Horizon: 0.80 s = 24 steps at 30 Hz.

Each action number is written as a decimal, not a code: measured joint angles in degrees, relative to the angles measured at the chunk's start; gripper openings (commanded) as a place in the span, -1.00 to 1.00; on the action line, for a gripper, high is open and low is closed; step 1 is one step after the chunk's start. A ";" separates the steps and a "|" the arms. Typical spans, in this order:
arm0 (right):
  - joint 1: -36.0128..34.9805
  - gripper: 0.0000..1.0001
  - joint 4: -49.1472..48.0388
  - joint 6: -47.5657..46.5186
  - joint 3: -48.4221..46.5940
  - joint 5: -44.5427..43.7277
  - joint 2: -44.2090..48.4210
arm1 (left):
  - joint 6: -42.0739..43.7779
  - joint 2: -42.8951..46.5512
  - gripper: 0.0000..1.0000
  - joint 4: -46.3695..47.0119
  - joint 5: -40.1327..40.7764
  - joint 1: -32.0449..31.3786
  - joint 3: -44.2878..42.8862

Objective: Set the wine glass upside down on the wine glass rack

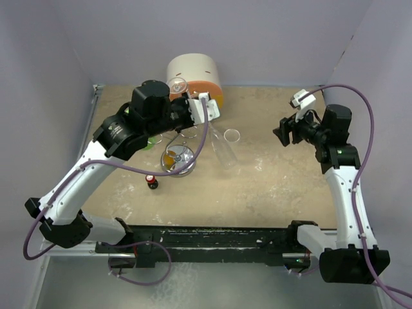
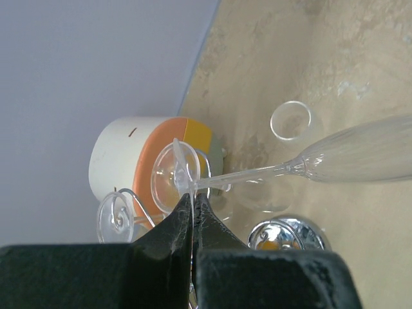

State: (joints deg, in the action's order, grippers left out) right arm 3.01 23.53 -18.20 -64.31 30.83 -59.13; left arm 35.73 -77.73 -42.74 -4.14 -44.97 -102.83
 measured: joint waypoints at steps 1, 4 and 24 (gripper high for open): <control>0.00 0.38 -0.42 0.00 0.20 0.15 0.09 | 1.11 -0.02 -1.00 0.00 0.92 -0.46 0.90; 0.00 0.38 -1.40 -0.11 0.98 0.22 -0.11 | 3.58 -0.04 -1.00 -0.11 2.73 -1.44 2.86; 0.00 0.42 -2.95 -1.95 5.33 0.66 0.85 | 11.04 -0.02 -1.00 -0.24 7.58 -2.05 6.10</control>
State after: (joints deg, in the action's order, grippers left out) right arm 3.01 20.58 -20.14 -58.98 31.48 -58.28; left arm 46.76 -77.76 -42.98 3.44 -47.03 -96.73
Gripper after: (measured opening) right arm 0.704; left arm 0.009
